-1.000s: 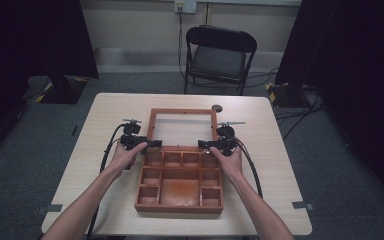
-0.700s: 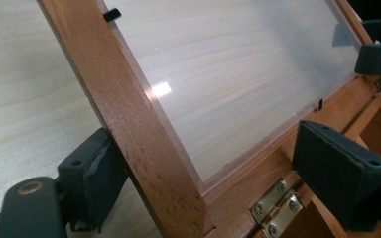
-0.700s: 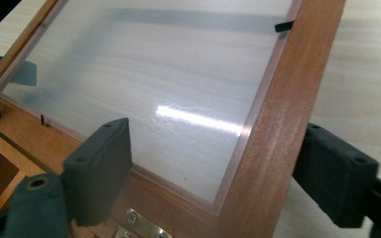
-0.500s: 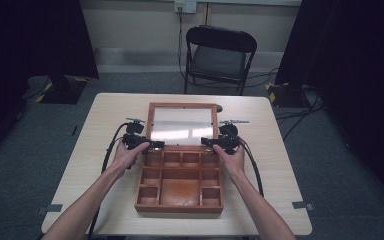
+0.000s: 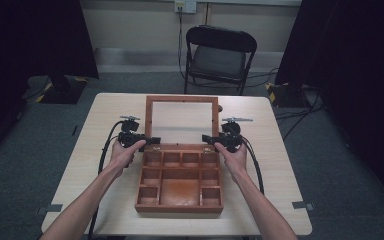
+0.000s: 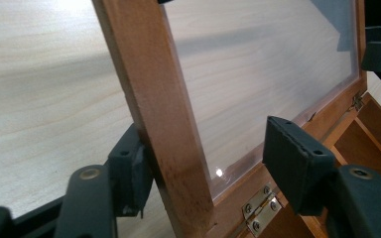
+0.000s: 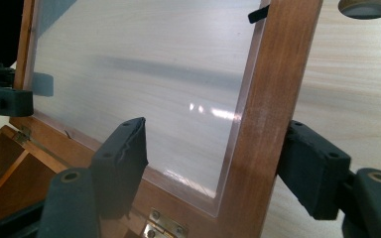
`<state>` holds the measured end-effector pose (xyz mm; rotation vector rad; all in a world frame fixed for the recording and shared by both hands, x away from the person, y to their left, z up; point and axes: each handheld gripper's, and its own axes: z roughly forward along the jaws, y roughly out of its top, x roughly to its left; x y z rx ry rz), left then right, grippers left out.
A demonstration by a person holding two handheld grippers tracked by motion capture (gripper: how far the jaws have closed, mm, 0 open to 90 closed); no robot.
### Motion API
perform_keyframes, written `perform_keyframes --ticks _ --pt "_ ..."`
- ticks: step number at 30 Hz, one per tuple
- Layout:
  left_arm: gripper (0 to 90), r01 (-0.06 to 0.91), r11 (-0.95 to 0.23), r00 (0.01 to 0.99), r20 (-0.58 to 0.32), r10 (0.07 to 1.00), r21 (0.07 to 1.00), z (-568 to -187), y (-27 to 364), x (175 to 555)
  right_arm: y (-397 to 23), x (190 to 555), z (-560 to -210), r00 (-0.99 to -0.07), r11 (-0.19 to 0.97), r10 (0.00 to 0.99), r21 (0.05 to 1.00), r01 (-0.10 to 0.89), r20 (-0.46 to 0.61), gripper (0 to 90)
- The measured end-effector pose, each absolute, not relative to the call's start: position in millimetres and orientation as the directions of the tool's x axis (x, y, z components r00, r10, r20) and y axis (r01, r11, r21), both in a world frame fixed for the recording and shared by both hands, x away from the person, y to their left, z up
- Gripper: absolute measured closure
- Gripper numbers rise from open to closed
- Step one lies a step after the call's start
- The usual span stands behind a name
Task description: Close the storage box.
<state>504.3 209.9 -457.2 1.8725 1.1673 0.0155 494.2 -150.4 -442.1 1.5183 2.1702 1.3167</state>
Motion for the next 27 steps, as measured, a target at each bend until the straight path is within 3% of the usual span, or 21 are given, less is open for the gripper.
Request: perform_keyframes --ticks 6,15,21,27 --pt "44.8 0.705 -0.138 0.556 -0.421 0.716 0.696 -454.1 213.0 503.2 -153.7 492.4 -437.3 -0.461 0.065 0.819 0.742 0.667 0.343 33.4" --pt "48.5 0.681 -0.142 0.572 -0.402 0.714 0.718 -446.5 215.0 498.9 -160.3 486.3 -428.6 -0.457 0.051 0.823 0.757 0.651 0.338 49.4" --pt "50.7 0.658 -0.171 0.594 -0.366 0.716 0.733 -439.1 214.5 492.1 -163.1 480.8 -422.9 -0.474 0.069 0.820 0.768 0.637 0.320 55.2" --pt "52.3 0.633 -0.199 0.621 -0.337 0.707 0.748 -435.7 216.2 487.4 -163.4 475.9 -419.1 -0.486 0.083 0.817 0.771 0.632 0.310 54.1"
